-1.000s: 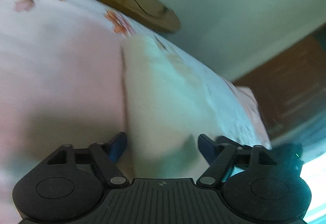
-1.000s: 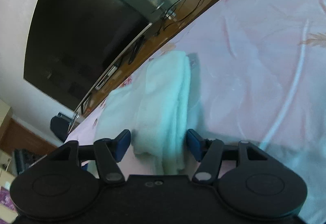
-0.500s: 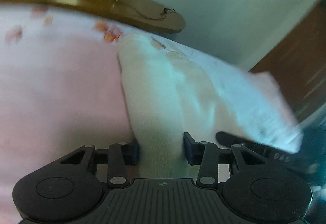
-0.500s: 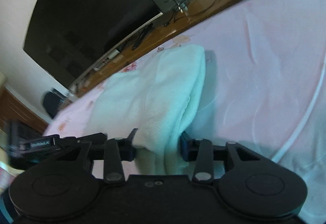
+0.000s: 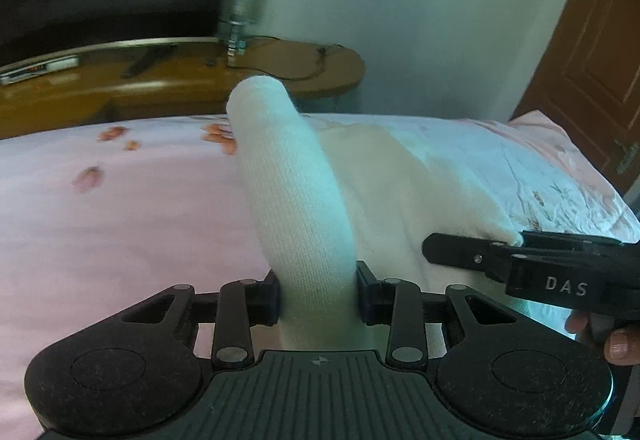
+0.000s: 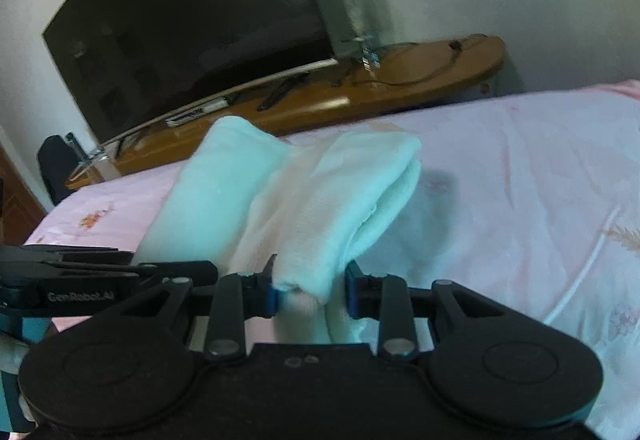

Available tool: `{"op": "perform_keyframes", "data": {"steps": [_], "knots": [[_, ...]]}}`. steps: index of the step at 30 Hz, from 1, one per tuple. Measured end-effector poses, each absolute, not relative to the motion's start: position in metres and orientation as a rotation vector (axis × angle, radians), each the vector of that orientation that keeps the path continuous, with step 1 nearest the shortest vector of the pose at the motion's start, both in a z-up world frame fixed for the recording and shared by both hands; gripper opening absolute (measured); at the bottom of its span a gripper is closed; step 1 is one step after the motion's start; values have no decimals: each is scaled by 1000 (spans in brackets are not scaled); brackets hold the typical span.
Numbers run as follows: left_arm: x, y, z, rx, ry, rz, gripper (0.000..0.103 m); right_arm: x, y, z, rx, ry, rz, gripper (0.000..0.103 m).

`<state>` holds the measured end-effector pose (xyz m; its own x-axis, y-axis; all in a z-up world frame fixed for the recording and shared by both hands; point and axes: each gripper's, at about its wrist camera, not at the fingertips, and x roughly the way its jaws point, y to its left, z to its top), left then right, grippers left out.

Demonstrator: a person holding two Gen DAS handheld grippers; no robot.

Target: Fold small clothes

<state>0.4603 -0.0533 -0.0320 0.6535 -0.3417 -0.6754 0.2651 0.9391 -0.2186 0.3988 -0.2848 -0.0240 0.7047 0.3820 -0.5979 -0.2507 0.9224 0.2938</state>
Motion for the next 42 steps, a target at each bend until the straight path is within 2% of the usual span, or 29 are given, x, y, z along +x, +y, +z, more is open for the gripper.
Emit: {"op": "perform_keyframes", "data": {"steps": [9, 17, 18, 19, 20, 21, 22, 24, 26, 31, 33, 34, 37, 42], "knots": [[402, 92, -17, -112, 784, -133, 36, 388, -145, -7, 119, 704, 559, 30], [362, 202, -55, -137, 902, 24, 36, 384, -25, -44, 153, 819, 701, 30], [356, 210, -68, -139, 933, 31, 42, 384, -15, -53, 154, 844, 705, 30], [350, 216, -75, -150, 917, 37, 57, 384, -6, -67, 156, 886, 695, 30], [343, 220, -77, -154, 896, 54, 67, 385, -2, -80, 152, 925, 665, 32], [340, 225, -80, -150, 893, 82, 87, 384, -5, -89, 200, 915, 664, 33], [339, 229, -81, -145, 892, 105, 94, 387, -14, -93, 269, 923, 666, 35], [337, 235, -80, -159, 861, 96, 94, 395, -34, -97, 394, 959, 681, 35], [336, 243, -80, -172, 816, 106, 94, 400, -47, -97, 461, 951, 702, 43], [351, 257, -89, -293, 779, 137, 94, 428, -58, -103, 581, 976, 710, 54], [353, 261, -95, -336, 786, 143, 94, 434, -47, -104, 542, 960, 728, 51], [357, 265, -101, -361, 797, 146, 98, 435, -40, -102, 489, 947, 738, 40], [367, 264, -111, -373, 810, 146, 103, 428, -23, -97, 268, 871, 746, 36], [352, 261, -96, -351, 817, 146, 103, 429, -37, -94, 316, 913, 723, 41]]}}
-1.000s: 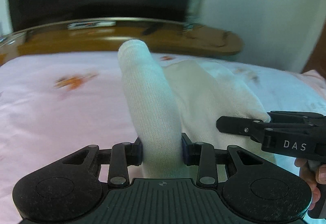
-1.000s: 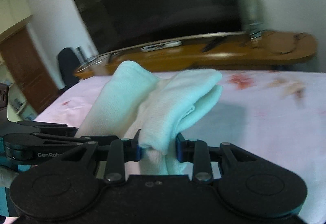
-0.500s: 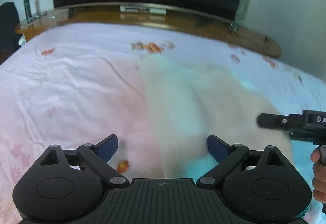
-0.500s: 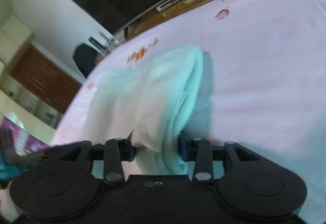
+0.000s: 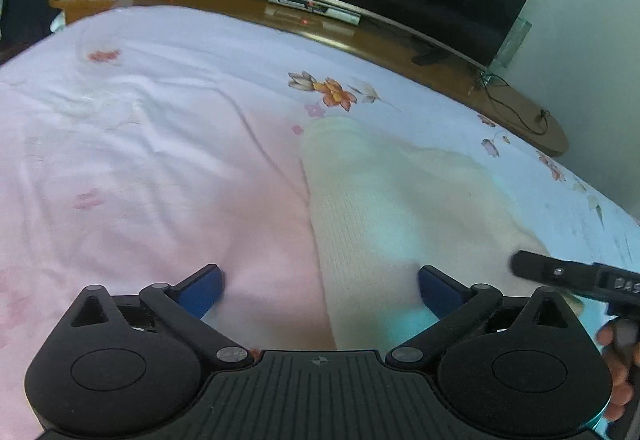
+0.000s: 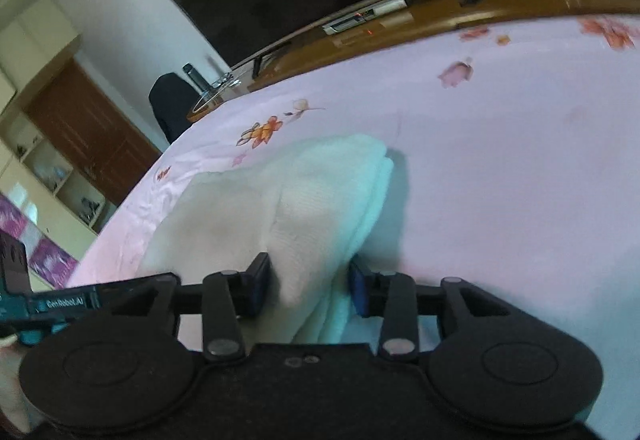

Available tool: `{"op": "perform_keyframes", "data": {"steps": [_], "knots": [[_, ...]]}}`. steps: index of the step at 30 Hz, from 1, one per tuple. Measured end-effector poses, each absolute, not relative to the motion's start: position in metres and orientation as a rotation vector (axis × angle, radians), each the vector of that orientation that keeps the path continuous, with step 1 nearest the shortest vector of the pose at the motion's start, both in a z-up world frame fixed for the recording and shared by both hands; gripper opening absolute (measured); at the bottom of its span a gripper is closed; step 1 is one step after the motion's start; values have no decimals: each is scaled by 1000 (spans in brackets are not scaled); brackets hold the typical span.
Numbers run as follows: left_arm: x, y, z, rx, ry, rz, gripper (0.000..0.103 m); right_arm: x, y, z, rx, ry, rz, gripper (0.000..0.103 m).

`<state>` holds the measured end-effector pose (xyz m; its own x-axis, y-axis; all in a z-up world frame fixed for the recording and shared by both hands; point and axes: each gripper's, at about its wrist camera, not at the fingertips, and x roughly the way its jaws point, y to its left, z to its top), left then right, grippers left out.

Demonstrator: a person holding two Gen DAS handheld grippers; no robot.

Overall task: Fold small clothes
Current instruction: 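Open both grippers and release the folded sweater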

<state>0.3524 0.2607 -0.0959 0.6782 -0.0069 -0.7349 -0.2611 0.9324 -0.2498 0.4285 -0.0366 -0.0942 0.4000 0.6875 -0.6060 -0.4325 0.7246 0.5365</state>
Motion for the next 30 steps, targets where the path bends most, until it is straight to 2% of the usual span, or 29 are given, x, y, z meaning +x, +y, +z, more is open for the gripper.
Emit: {"op": "perform_keyframes", "data": {"steps": [3, 5, 6, 7, 8, 14, 17, 18, 22, 24, 26, 27, 29, 30], "knots": [[324, 257, -91, -327, 772, 100, 103, 404, -49, -72, 292, 866, 772, 46], [316, 254, -102, -306, 802, 84, 103, 391, -43, -71, 246, 889, 814, 56], [311, 253, -107, -303, 798, 83, 103, 385, -35, -76, 172, 922, 813, 53], [304, 253, -108, -308, 793, 85, 103, 379, -31, -81, 90, 928, 775, 45], [297, 253, -108, -305, 796, 94, 103, 376, -35, -86, 92, 929, 769, 44], [245, 229, -104, -253, 795, 102, 103, 337, -66, -64, 177, 918, 741, 47], [226, 208, -111, -176, 802, 146, 103, 303, -55, -79, 7, 959, 696, 44], [220, 204, -109, -167, 809, 160, 103, 294, -58, -81, -6, 916, 686, 44], [188, 188, -85, -191, 825, 187, 103, 270, -66, -63, 37, 949, 571, 49], [162, 174, -66, -175, 791, 196, 103, 243, -76, -41, 49, 874, 584, 58], [136, 160, -49, -166, 765, 215, 103, 210, -81, -19, 36, 796, 573, 79], [120, 153, -38, -163, 748, 217, 103, 191, -84, -8, 31, 761, 581, 83], [96, 143, -23, -135, 721, 239, 103, 157, -89, 9, 7, 724, 568, 99], [83, 138, -16, -113, 703, 255, 103, 140, -92, 15, -7, 704, 550, 103]]}}
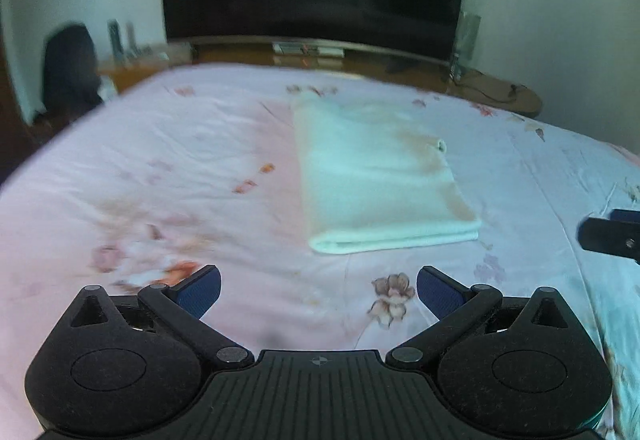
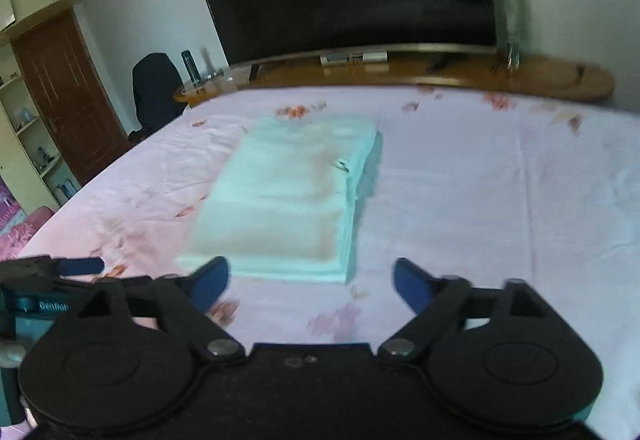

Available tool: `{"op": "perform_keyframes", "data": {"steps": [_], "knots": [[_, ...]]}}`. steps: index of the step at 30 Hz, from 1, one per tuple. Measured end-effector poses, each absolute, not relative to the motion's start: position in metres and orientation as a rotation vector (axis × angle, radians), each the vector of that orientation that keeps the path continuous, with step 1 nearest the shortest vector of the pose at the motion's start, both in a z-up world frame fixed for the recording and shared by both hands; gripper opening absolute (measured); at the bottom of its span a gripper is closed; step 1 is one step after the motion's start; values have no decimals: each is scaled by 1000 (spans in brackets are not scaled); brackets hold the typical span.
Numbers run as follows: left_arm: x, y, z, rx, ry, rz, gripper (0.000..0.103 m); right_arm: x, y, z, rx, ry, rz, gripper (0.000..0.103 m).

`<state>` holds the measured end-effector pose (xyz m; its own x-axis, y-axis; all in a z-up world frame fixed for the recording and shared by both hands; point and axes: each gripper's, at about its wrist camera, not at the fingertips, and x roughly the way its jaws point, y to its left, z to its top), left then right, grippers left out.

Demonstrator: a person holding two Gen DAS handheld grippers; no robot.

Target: Fold small clothes

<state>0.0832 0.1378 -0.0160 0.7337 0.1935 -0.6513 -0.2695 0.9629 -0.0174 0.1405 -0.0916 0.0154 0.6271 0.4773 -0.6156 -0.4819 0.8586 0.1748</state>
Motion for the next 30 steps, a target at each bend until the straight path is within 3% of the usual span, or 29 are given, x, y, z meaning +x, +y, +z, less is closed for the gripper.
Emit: {"op": "perform_keyframes", "data": {"steps": [10, 30], "knots": [[-4, 108, 34, -92, 601, 155, 103, 38, -102, 49, -59, 616, 428, 103], [-44, 82, 52, -85, 549, 156, 103, 2, -112, 66, -55, 555, 416, 103]]}}
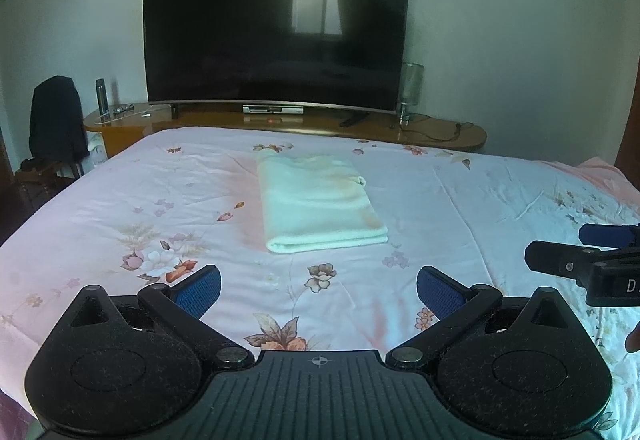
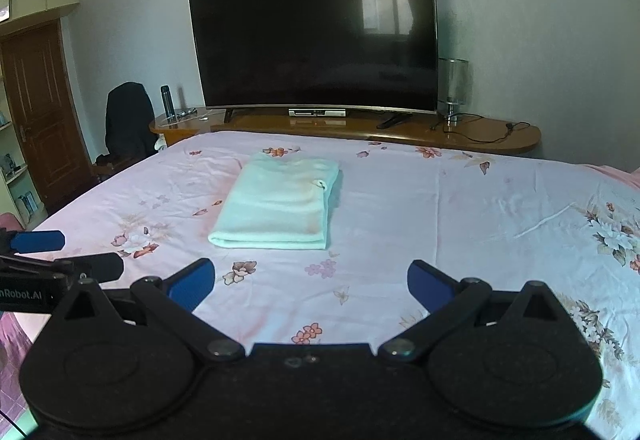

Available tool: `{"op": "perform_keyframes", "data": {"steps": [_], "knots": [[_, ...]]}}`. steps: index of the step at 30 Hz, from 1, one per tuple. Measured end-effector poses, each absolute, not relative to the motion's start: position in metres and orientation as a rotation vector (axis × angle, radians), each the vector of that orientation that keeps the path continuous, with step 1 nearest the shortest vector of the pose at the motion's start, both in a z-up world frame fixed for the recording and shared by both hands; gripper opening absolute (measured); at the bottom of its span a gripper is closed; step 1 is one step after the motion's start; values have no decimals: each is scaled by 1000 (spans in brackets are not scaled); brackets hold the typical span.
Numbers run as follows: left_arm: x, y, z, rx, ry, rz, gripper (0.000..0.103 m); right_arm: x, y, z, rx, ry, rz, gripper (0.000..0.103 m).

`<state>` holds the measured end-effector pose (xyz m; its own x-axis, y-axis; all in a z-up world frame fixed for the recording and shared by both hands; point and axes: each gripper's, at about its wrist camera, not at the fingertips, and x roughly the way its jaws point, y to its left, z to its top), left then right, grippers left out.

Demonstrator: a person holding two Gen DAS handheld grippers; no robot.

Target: Fold small clothes

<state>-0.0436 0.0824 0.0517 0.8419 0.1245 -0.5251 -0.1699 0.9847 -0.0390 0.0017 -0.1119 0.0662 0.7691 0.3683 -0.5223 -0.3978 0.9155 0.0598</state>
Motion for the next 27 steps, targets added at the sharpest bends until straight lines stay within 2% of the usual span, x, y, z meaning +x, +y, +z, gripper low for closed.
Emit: {"op": "perform_keyframes", "data": {"steps": [27], "knots": [[-35, 87, 57, -82, 540, 137, 103, 4, -104, 68, -37, 543, 378, 103]]}}
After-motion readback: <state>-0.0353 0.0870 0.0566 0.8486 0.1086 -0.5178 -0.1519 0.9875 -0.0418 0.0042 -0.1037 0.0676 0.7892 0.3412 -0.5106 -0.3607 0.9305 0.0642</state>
